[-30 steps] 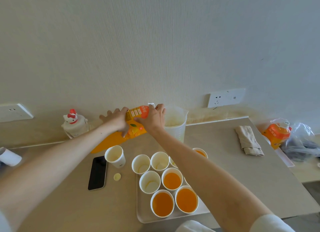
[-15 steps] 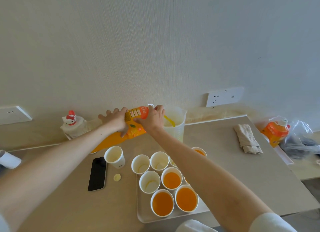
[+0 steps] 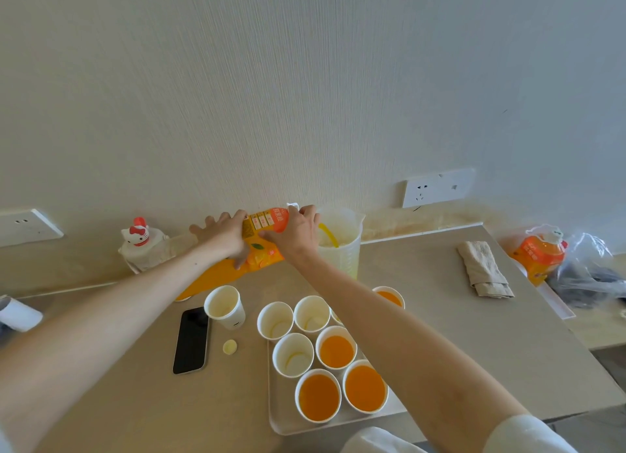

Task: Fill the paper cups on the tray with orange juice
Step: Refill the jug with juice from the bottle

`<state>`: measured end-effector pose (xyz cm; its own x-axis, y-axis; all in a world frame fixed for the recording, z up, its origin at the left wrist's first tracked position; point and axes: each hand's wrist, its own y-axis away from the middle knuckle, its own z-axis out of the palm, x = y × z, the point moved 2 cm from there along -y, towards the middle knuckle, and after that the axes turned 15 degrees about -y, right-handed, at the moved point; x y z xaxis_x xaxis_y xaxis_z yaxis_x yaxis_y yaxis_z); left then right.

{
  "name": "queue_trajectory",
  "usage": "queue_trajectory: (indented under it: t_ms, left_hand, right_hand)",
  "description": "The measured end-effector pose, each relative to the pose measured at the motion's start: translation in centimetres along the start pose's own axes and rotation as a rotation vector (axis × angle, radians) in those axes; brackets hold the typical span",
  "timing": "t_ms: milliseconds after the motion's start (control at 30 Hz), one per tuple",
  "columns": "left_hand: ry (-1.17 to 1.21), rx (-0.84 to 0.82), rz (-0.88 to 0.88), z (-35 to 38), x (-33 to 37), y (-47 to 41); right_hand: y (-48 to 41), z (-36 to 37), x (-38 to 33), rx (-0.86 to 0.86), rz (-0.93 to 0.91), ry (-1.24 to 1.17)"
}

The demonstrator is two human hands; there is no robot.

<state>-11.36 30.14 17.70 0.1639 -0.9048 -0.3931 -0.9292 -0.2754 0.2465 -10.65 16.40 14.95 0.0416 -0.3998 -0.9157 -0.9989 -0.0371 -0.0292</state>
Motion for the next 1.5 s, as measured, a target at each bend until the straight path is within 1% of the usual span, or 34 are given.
queue_trajectory:
  t_ms: [300, 567, 900, 1233, 1500]
  left_hand:
    - [-0.007, 0.001, -0.015, 0.2, 0.1, 0.0]
    - [0.015, 0.011, -0.004, 0.5, 0.3, -0.1]
    - [0.033, -0.014, -0.006, 0.6, 0.5, 0.1]
    - [0.033, -0.023, -0.008, 0.5, 0.5, 0.3]
    - [0.034, -0.013, 0.004, 0.3, 0.5, 0.4]
  right_hand:
    - [0.2, 0.1, -0.3, 0.010, 0.017, 0.013]
    - [0.5, 0.0, -0.3, 0.013, 0.006, 0.027]
    - [1.4, 1.3, -0.5, 0.061, -0.033, 0.080]
    - [2.0, 1.8, -0.7, 0.052, -0.051, 0.078]
    - [2.4, 2.0, -0.8, 0.044, -0.064, 0.146]
